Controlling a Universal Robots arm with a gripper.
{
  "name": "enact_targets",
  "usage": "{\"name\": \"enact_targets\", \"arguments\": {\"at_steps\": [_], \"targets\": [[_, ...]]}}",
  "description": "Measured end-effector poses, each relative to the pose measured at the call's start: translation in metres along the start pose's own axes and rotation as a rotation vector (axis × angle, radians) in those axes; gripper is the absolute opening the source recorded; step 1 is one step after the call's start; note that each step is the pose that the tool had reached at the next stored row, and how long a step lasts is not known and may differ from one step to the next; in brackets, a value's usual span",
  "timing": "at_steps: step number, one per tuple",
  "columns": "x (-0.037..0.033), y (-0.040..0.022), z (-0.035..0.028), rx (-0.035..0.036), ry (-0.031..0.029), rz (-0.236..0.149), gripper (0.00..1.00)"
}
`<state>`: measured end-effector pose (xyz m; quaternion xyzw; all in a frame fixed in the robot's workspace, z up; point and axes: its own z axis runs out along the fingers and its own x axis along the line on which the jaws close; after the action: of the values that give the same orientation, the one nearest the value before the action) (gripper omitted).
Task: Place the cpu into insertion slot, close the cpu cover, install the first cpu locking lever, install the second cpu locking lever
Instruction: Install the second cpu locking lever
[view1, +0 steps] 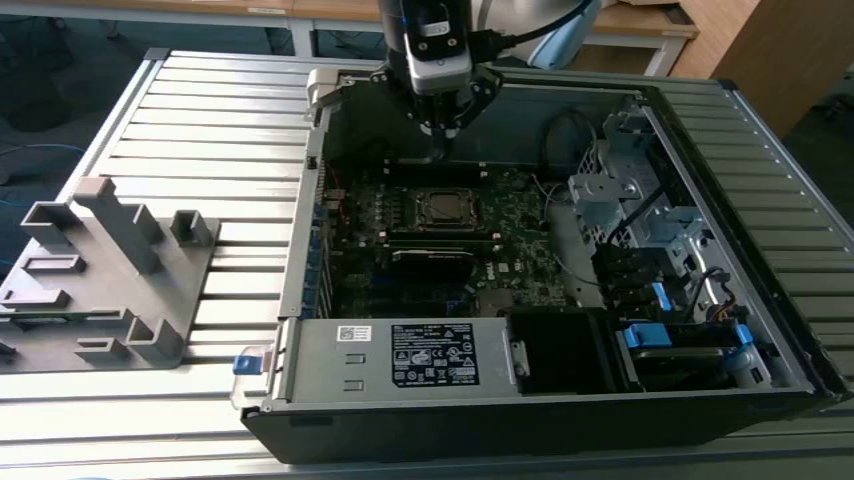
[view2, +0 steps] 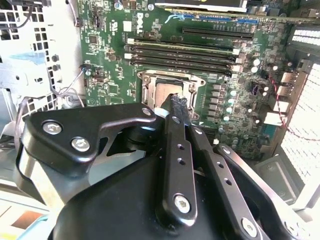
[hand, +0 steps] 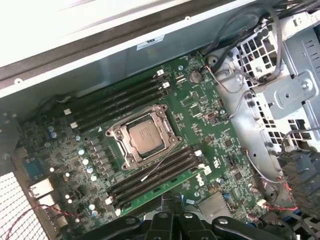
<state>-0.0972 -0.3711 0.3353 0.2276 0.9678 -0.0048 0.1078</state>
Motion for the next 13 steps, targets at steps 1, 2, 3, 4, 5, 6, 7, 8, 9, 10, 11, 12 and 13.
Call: {"name": "enact_targets", "arguments": {"at_steps": [1,2,3,4,5,6,7,8,9,10,11,12,13], "targets": [[-0.0001,0.0,-0.0004,0.0,-0.0012,0.003,0.11],[-0.0002,0.0,-0.0007,0.0002,-0.0024,0.006,0.11],[-0.0002,0.0001,-0.0011,0.0002,-0.0037,0.009,0.11],[-0.0003,0.0001,-0.0015,0.0004,-0.0048,0.012,0.11],[-0.0004,0.0001,-0.0018,0.0004,-0.006,0.015,0.11],[-0.0003,0.0001,-0.0018,0.0005,-0.0056,0.015,0.11],[-0.0003,0.0001,-0.0018,0.001,-0.0047,0.015,0.11],[-0.0003,0.0001,-0.0018,0.0016,-0.0038,0.015,0.11],[-0.0003,0.0001,-0.0018,0.0018,-0.0032,0.014,0.11],[-0.0004,0.0001,-0.0019,0.0022,-0.0026,0.014,0.11],[-0.0004,0.0001,-0.0018,0.0027,-0.0015,0.014,0.11],[-0.0004,0.0001,-0.0017,0.0036,0.0005,0.014,0.11],[-0.0004,0.0001,-0.0017,0.0051,0.0037,0.014,0.11]]}}
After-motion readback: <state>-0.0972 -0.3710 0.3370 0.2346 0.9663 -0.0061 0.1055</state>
